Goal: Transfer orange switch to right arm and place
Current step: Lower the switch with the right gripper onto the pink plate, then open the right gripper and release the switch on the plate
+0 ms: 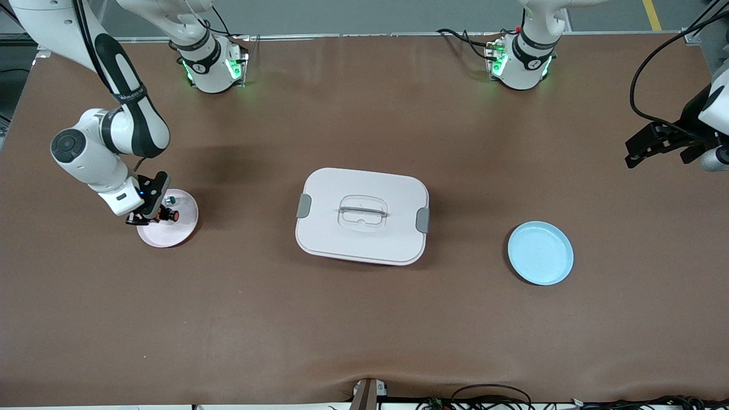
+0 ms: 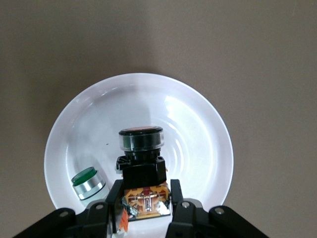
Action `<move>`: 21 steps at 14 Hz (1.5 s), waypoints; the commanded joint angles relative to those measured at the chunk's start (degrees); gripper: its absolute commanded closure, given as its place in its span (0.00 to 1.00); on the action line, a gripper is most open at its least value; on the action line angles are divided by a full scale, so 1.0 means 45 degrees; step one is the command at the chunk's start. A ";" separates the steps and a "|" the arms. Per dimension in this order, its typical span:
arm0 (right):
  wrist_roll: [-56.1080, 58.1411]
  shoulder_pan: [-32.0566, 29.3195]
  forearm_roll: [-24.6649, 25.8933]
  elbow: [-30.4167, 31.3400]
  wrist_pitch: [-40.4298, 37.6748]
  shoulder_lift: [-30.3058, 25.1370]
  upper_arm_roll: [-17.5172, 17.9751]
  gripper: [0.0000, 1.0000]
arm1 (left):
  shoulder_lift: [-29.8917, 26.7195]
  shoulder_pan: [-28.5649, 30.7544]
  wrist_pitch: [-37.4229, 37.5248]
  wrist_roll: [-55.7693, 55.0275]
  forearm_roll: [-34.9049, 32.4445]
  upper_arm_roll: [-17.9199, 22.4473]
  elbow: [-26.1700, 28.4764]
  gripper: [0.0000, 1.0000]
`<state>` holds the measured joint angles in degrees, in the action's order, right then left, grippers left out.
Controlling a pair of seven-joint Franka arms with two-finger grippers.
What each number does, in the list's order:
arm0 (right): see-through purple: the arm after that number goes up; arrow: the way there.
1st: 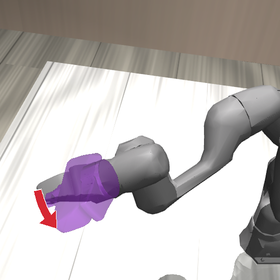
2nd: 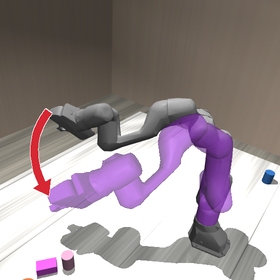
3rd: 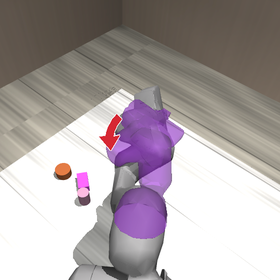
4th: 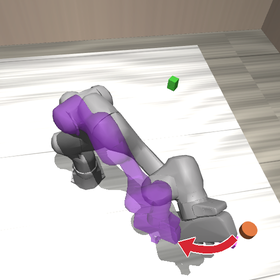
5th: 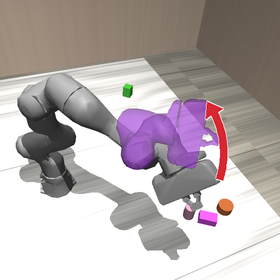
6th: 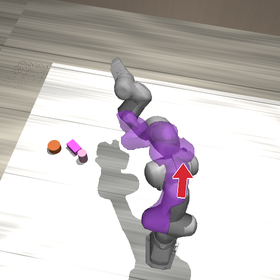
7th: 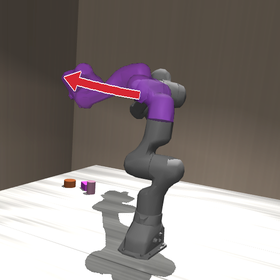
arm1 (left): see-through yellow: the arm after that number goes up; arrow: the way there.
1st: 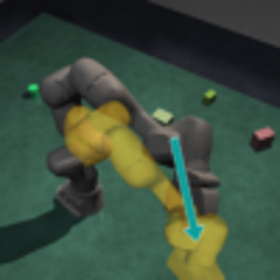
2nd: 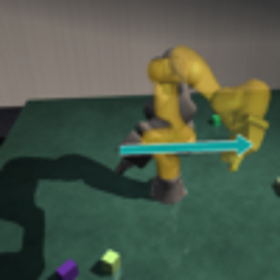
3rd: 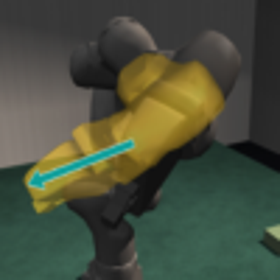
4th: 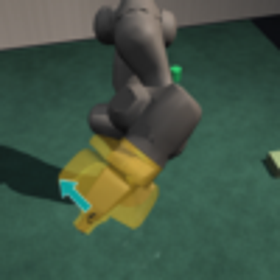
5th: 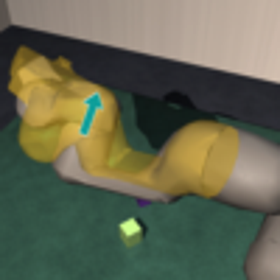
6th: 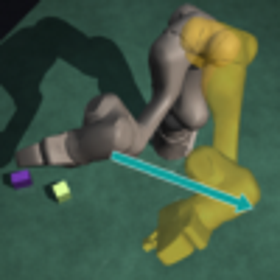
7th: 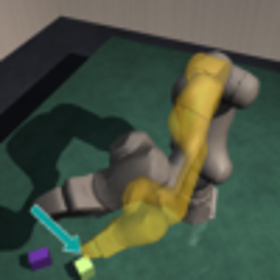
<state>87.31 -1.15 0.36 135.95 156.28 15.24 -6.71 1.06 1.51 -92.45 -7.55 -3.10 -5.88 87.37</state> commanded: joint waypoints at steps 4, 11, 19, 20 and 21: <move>0.0226 -0.0311 0.0036 -0.0192 0.0388 0.0597 0.0281 1.00 | -0.0195 -0.0043 0.0231 0.0193 0.0180 0.0036 0.0155 0.00; 0.0226 -0.0272 0.0056 -0.0231 0.0624 0.0949 0.0379 1.00 | -0.0215 -0.0024 0.0486 0.0271 0.0180 0.0036 0.0175 0.00; 0.0246 -0.0272 0.0056 -0.0368 0.0741 0.1203 0.0476 1.00 | -0.0215 -0.0004 0.0486 0.0271 0.0180 0.0036 0.0175 0.00; 0.0226 -0.0253 0.0056 -0.0446 0.0741 0.1223 0.0476 1.00 | -0.0215 -0.0004 0.0486 0.0271 0.0180 0.0036 0.0175 0.00; 0.0187 -0.0233 0.0037 -0.0524 0.0741 0.1223 0.0476 0.95 | -0.0215 -0.0004 0.0486 0.0271 0.0180 0.0036 0.0175 0.00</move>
<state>87.32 -1.15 0.36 135.02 159.19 19.66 -5.47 1.06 1.45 -90.77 -7.54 -3.09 -5.88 87.49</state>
